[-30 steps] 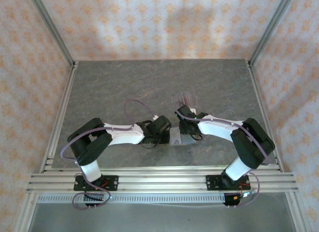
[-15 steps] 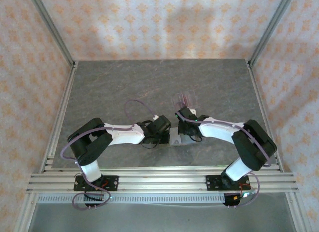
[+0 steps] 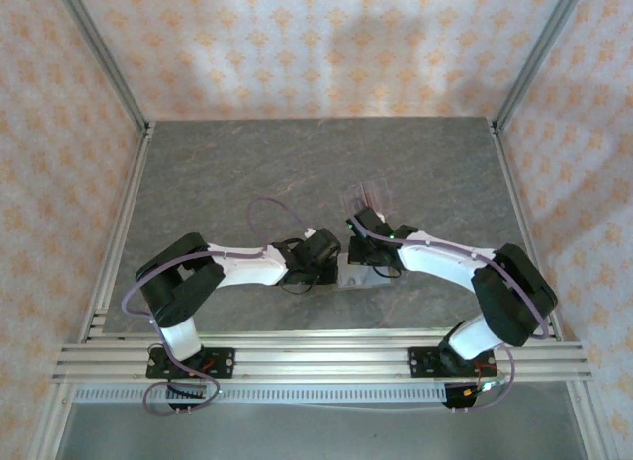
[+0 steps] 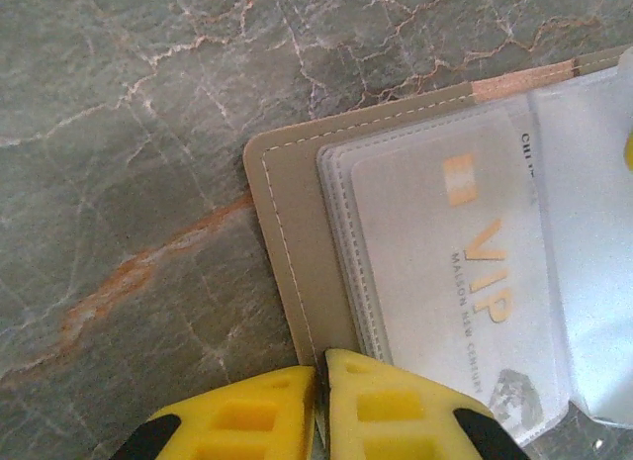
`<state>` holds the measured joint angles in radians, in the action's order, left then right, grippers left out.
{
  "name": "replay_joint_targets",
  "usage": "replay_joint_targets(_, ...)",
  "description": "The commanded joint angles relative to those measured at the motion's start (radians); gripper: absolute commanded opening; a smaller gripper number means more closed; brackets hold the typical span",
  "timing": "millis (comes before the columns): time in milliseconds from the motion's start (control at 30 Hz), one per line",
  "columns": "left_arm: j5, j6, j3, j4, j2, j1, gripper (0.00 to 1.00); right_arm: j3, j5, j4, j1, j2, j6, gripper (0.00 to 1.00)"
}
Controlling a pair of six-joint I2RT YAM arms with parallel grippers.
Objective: Put the credit cards into the card holder
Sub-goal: Flip over the card slot in the card holder.
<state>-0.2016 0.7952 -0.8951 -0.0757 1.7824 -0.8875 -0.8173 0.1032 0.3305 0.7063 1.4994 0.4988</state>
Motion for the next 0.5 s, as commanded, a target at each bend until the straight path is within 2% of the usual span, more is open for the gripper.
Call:
replay_joint_targets(0, -0.033, 0.015, 0.05, 0.05, 0.189, -0.022, 0.11, 0.011, 0.077, -0.056, 0.005, -0.008, 0.051, 0.03)
replay_joint_targets(167, -0.032, 0.015, 0.055, 0.056, 0.186, -0.022, 0.11, 0.056, 0.136, -0.153, 0.007, -0.003, 0.108, 0.18)
replay_joint_targets(467, -0.033, 0.026, 0.067, 0.062, 0.159, -0.022, 0.11, 0.064, 0.232, -0.27, 0.007, 0.003, 0.169, 0.31)
